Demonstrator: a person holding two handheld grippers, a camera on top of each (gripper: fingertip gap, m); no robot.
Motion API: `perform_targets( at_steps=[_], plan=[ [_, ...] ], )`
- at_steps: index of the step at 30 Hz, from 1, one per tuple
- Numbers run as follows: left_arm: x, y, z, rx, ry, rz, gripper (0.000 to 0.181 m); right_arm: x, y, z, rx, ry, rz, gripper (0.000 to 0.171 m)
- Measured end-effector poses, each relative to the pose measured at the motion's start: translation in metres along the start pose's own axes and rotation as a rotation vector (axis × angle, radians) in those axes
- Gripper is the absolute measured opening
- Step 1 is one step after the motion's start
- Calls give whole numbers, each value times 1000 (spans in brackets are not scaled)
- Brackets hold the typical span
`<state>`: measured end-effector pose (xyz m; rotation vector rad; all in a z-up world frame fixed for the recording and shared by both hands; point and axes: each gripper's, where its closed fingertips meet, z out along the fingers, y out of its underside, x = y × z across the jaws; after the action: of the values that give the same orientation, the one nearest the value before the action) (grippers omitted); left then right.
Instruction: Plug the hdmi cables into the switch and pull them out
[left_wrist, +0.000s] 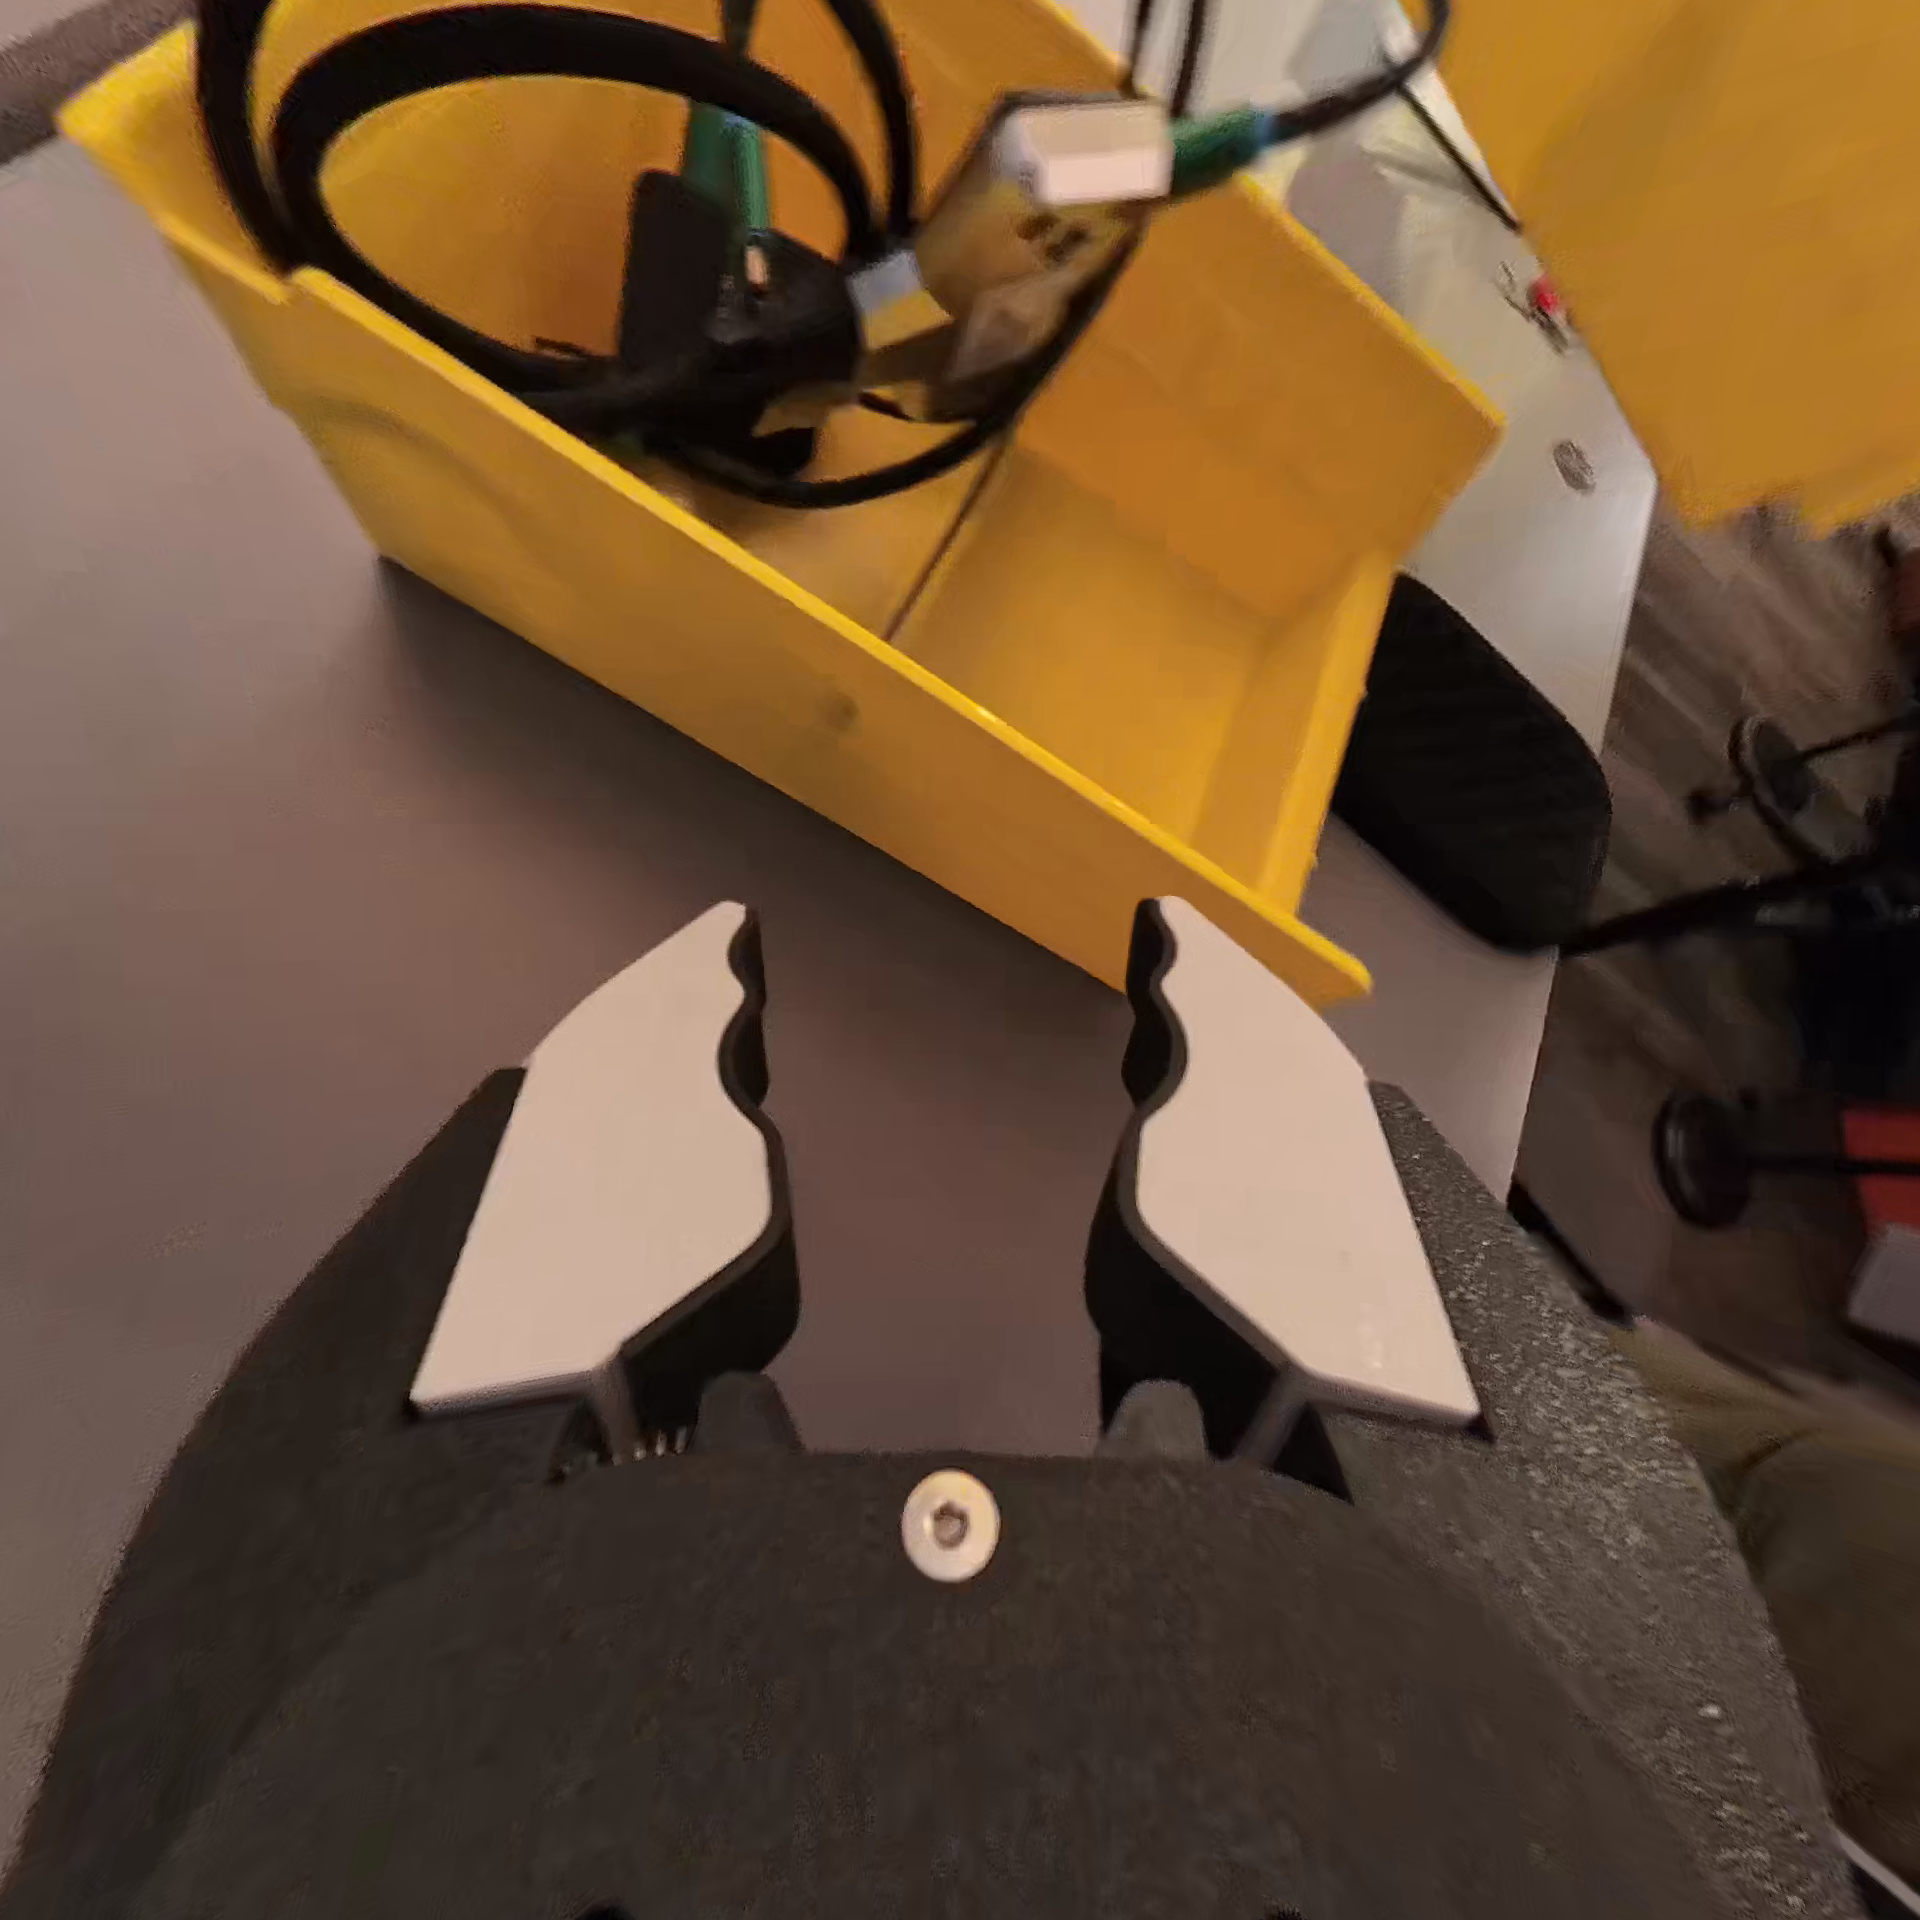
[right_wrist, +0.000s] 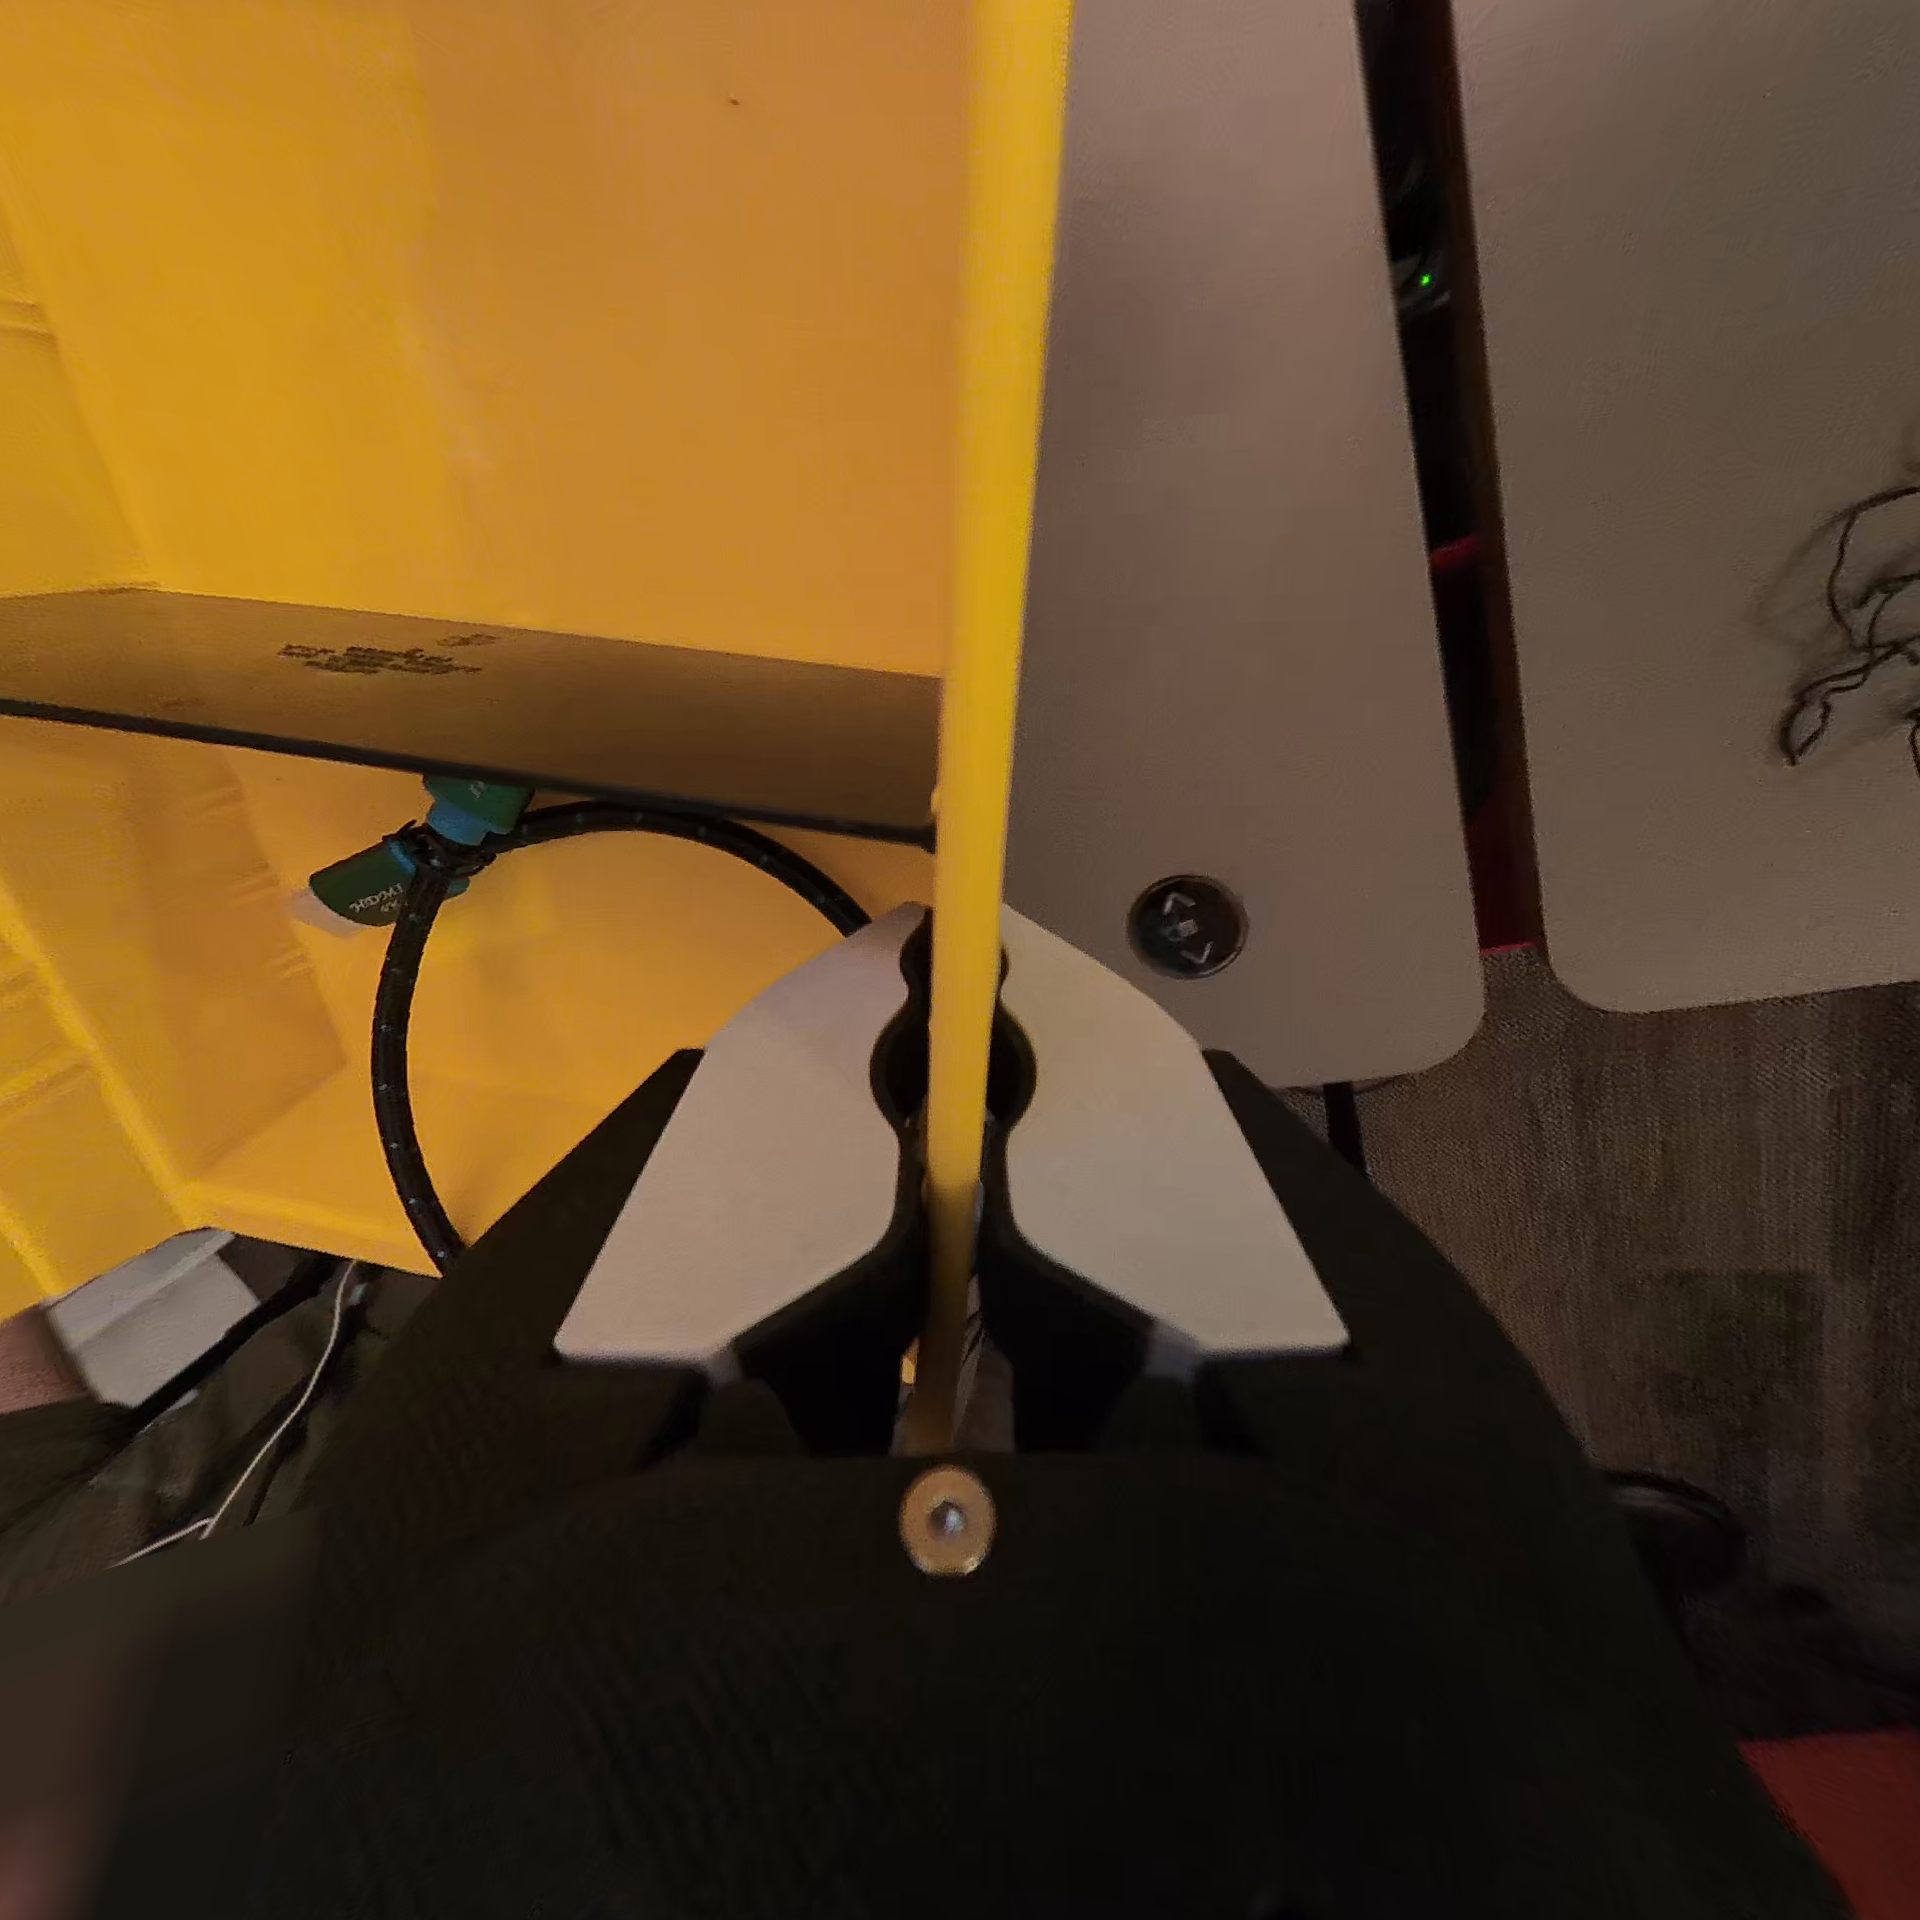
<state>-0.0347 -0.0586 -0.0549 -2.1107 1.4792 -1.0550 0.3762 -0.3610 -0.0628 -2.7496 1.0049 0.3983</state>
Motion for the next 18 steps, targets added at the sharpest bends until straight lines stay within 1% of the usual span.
perform_targets(
  at_steps=[3, 6, 9, 11, 14, 17, 18],
  plan=[
    [-10, -14, 9, -75, -17, -141, 70, 13, -9, 23, -27, 5, -8, 5],
    [-15, -29, 17, -135, -38, -283, 70, 11, -22, 45, -36, -23, -31, 5],
    [-24, -26, 28, -262, -89, -388, 70, 3, -32, 59, -41, -54, -56, 5],
    [-27, -21, 34, -352, -125, -408, 71, 0, -37, 66, -47, -63, -70, 5],
    [-27, -23, 46, -406, -147, -433, 69, -3, -41, 72, -64, -46, -103, 5],
    [-27, -4, 55, -558, -197, -405, 66, -5, -42, 76, -84, -19, -137, 5],
    [-26, 3, 56, -609, -211, -384, 68, -6, -43, 78, -90, -13, -147, 5]
  ],
)
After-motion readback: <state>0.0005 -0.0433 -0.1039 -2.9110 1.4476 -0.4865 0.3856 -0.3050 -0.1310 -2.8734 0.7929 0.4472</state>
